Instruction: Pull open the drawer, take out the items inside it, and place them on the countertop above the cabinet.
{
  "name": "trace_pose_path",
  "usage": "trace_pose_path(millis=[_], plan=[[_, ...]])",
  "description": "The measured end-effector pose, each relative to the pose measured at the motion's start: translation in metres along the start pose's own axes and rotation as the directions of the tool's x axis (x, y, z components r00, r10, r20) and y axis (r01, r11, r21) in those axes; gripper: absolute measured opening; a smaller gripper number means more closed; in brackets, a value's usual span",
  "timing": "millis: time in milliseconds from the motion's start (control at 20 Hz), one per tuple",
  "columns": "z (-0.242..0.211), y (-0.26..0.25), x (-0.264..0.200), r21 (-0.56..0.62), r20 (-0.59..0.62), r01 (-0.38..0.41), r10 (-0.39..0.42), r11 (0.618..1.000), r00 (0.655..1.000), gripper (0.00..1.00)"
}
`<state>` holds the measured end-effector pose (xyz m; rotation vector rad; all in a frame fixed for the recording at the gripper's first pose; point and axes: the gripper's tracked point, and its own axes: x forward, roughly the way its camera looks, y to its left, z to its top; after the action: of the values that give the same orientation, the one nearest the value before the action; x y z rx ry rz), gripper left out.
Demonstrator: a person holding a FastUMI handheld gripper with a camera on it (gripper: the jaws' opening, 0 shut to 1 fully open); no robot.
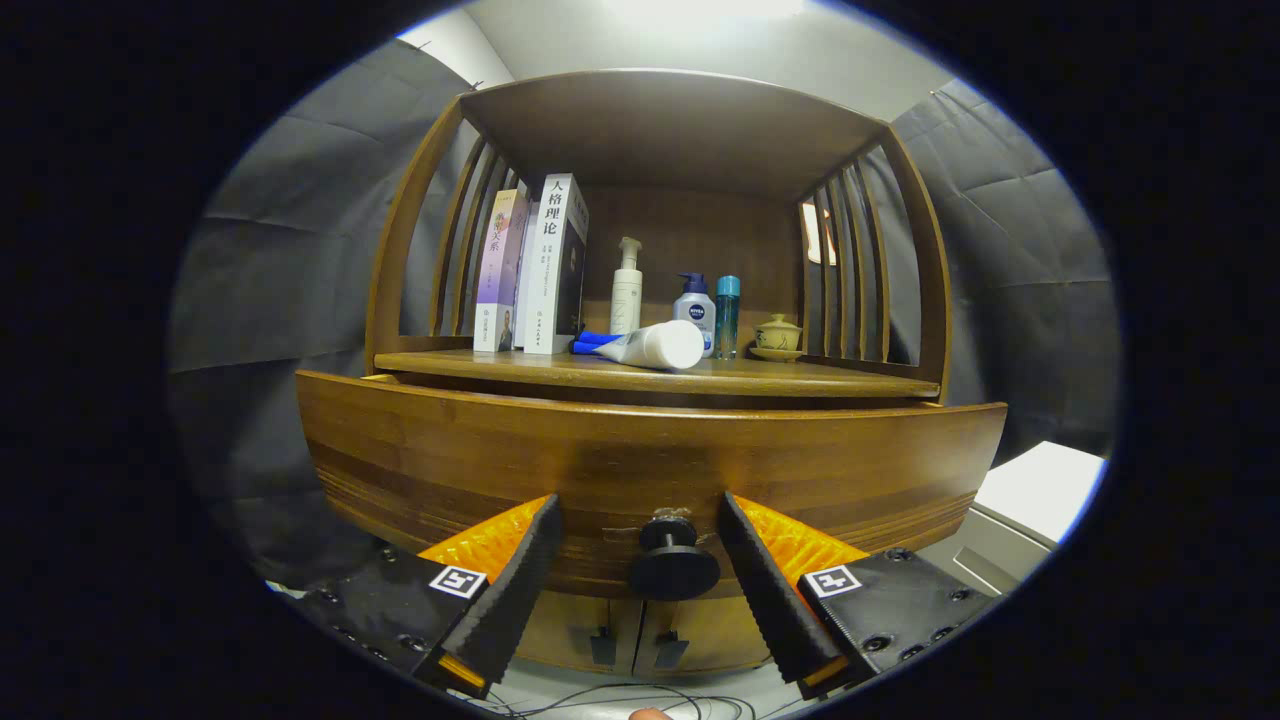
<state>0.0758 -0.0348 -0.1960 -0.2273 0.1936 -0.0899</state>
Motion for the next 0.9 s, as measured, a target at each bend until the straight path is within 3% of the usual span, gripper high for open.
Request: trace_pose_path(millis=[900], plan=[[0.006, 0.005, 0.067, 0.044, -0.044, 0.004, -0.002, 0.999, 0.999, 0.98]])
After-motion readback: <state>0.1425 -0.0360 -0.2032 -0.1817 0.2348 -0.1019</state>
